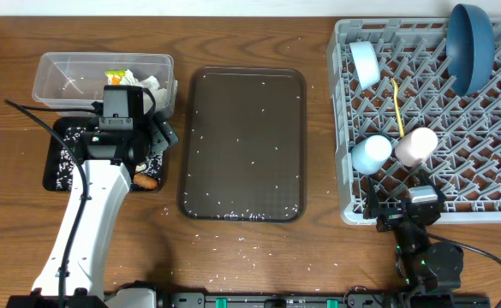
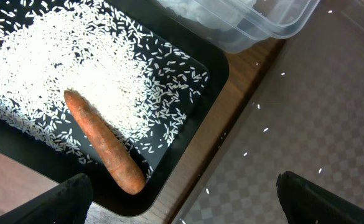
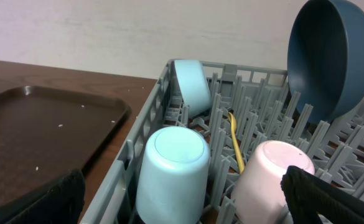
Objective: Sort waste into correct bins and load items into the dishwasher rack
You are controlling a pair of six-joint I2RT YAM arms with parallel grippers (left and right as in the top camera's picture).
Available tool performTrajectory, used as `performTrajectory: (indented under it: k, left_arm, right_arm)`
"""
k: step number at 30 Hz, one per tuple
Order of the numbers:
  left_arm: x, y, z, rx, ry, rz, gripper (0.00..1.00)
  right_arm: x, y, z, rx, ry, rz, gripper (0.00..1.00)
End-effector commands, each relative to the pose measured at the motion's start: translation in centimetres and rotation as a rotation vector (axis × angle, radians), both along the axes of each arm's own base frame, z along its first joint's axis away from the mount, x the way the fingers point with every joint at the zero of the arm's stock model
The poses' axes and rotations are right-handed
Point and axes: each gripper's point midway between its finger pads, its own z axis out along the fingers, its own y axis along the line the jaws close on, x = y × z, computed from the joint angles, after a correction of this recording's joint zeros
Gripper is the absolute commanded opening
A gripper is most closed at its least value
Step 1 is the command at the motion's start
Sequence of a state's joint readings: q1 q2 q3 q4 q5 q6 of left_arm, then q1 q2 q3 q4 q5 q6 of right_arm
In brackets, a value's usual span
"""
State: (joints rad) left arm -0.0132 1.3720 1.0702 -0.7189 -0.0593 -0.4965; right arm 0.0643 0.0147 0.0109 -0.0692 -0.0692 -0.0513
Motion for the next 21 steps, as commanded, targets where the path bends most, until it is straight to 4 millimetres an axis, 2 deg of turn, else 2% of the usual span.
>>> performTrajectory:
  k: [1,11,15,21]
  left_arm:
    - [0.2,0.3,0.6,0.014,-0.013,0.004,0.97]
    - [0.2,0.3,0.7,0.014,-0.016,0.004,0.97]
    - [-0.4,1.4,3.4,0.071,-0.101,0.025,0.97]
    - [-1.7,1.4,7.1,0.09,-0.321,0.002,0.97]
  right_arm:
    - [0.0,0.0,0.0,0.016,-0.003,-0.005,0.99]
    - [0.0,0.0,0.0,0.016,-0.002,-0.005,0.99]
    - [0.0,0.0,0.0,0.016,-0.003,-0.005,0.99]
    - [0.0,0.0,0.0,0.016,-0.002,-0.005,0.99]
